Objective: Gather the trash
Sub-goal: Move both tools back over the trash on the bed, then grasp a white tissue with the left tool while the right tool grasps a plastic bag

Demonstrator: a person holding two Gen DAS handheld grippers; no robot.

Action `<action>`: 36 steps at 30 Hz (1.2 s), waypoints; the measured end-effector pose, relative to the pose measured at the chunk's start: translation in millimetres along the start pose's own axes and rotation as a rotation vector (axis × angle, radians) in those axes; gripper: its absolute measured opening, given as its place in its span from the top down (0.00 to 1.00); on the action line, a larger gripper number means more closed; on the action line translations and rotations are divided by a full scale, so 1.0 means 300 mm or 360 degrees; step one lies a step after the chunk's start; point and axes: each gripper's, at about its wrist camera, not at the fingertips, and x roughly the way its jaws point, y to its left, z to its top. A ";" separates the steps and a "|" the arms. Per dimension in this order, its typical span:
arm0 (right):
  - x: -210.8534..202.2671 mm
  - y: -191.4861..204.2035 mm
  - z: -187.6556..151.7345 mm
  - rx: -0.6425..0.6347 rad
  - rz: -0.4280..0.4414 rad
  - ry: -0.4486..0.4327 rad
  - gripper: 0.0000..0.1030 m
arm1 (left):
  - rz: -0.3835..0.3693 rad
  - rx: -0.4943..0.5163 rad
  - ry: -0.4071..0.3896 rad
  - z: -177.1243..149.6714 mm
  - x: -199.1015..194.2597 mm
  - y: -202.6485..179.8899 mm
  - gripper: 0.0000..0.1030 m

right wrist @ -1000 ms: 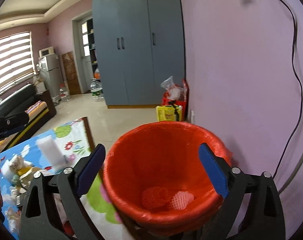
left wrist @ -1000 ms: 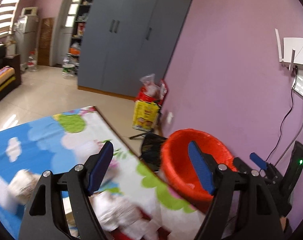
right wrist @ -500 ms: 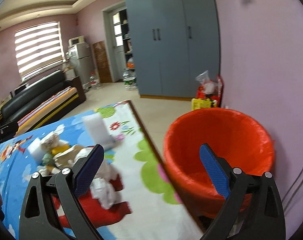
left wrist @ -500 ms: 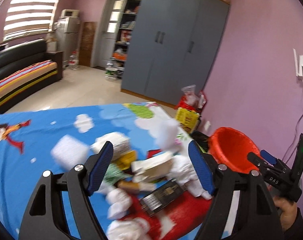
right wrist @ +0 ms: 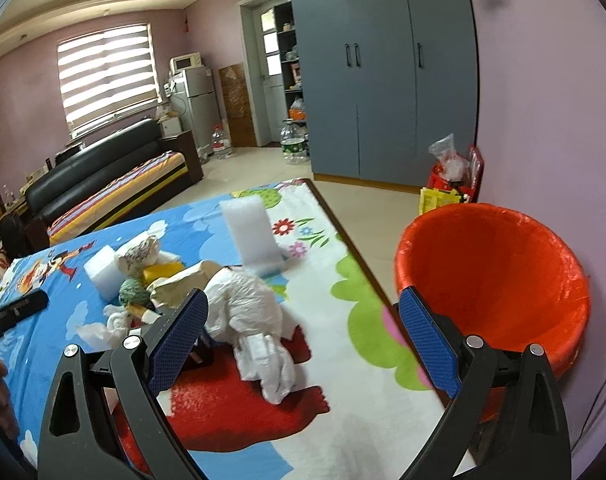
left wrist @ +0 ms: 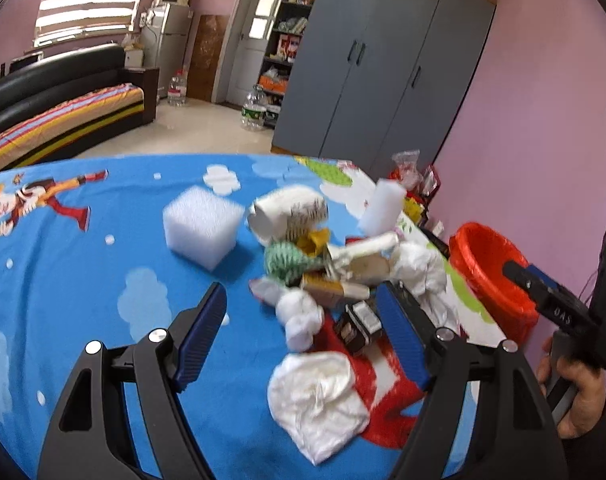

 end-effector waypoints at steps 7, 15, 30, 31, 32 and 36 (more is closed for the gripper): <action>0.020 0.004 -0.013 -0.0001 0.0016 0.0026 0.12 | -0.0016 -0.0010 0.0152 -0.105 0.067 -0.020 0.28; 0.066 0.022 -0.034 -0.0014 0.0043 0.0073 0.12 | 0.0011 0.0011 0.0341 -0.189 0.158 -0.030 0.39; 0.218 0.121 0.012 -0.0105 0.0124 0.0169 0.12 | 0.0062 -0.0040 0.0279 -0.122 0.142 0.018 0.83; 0.232 0.127 0.017 -0.0111 0.0123 0.0183 0.12 | 0.0069 -0.0050 0.0261 -0.111 0.135 0.026 0.83; 0.242 0.130 0.019 -0.0114 0.0121 0.0191 0.12 | 0.0080 -0.0060 0.0242 -0.097 0.128 0.036 0.83; 0.291 0.144 0.029 -0.0123 0.0124 0.0235 0.12 | 0.0106 -0.0093 0.0186 -0.050 0.106 0.073 0.83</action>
